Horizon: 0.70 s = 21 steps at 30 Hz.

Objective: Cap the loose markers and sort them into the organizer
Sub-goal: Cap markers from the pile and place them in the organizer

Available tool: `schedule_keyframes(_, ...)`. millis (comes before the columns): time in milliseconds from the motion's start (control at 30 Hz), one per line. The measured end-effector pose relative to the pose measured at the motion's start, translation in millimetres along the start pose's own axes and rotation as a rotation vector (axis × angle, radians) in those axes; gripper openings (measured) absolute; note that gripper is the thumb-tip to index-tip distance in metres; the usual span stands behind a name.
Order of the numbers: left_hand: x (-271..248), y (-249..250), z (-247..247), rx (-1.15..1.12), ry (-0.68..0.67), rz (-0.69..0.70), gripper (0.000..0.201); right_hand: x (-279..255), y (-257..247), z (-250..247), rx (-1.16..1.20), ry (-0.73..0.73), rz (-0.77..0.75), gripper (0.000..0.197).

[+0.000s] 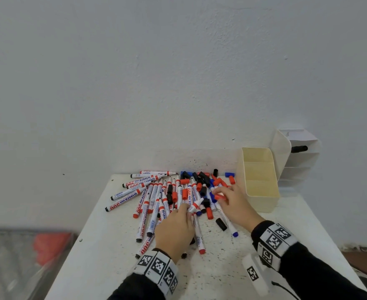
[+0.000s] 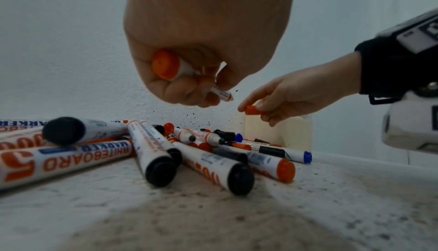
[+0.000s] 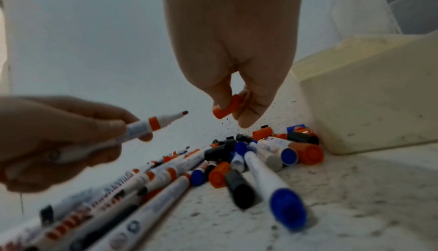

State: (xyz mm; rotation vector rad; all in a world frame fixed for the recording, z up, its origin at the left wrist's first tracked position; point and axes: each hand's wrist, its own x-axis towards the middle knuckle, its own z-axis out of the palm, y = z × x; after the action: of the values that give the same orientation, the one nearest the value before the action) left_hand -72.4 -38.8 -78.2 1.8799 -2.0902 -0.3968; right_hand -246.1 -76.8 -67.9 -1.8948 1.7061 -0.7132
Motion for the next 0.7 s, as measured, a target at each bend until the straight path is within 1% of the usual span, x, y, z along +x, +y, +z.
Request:
schedule_keyframes(67,0.0,-0.5,-0.4,0.002,0.001,0.011,0.035,-2.9,-4.2,2.9,0.124,0.084,-0.006,0.019)
schedule_keyframes(200,-1.8,0.2,-2.0,0.027,0.021,0.044,0.032,-8.3,-12.7,11.3,0.438,0.19,0.049,0.013)
schedule_keyframes(267,-3.4,0.0,-3.0,0.043,0.024,0.053,0.031,-9.1,-14.1,16.1,0.491,0.225,0.073,0.014)
schedule_keyframes(400,-6.3,-4.4,-2.7,0.016,0.016,0.053,0.03,-11.1,-14.2,20.3,0.513,0.29,0.076,0.017)
schedule_keyframes(433,-7.1,-5.2,-2.1,0.011,0.019,0.061,0.03,-11.6,-14.1,20.5,0.519,0.294,0.074,0.017)
schedule_keyframes(467,-7.8,-5.6,-1.4,0.003,0.024,0.07,0.031,-12.4,-14.6,21.3,0.527,0.261,0.074,0.017)
schedule_keyframes(533,-8.4,-5.4,-1.3,-0.023,0.038,0.087,0.031,-14.5,-16.4,24.4,0.553,0.129,0.065,0.015)
schedule_keyframes(567,-8.5,-5.0,-2.0,-0.036,0.043,0.094,0.032,-15.2,-17.3,25.5,0.57,0.083,0.062,0.014)
schedule_keyframes(600,-8.9,-4.3,-3.2,-0.047,0.045,0.106,0.032,-15.1,-18.9,25.4,0.588,0.071,0.067,0.013)
schedule_keyframes(633,-9.6,-2.8,-4.4,-0.057,0.044,0.124,0.032,-13.4,-18.6,25.2,0.587,0.082,0.081,0.017)
schedule_keyframes(700,-12.5,2.9,-7.8,-0.051,0.043,0.175,0.032,-8.3,-16.8,24.8,0.511,0.12,0.135,0.037)
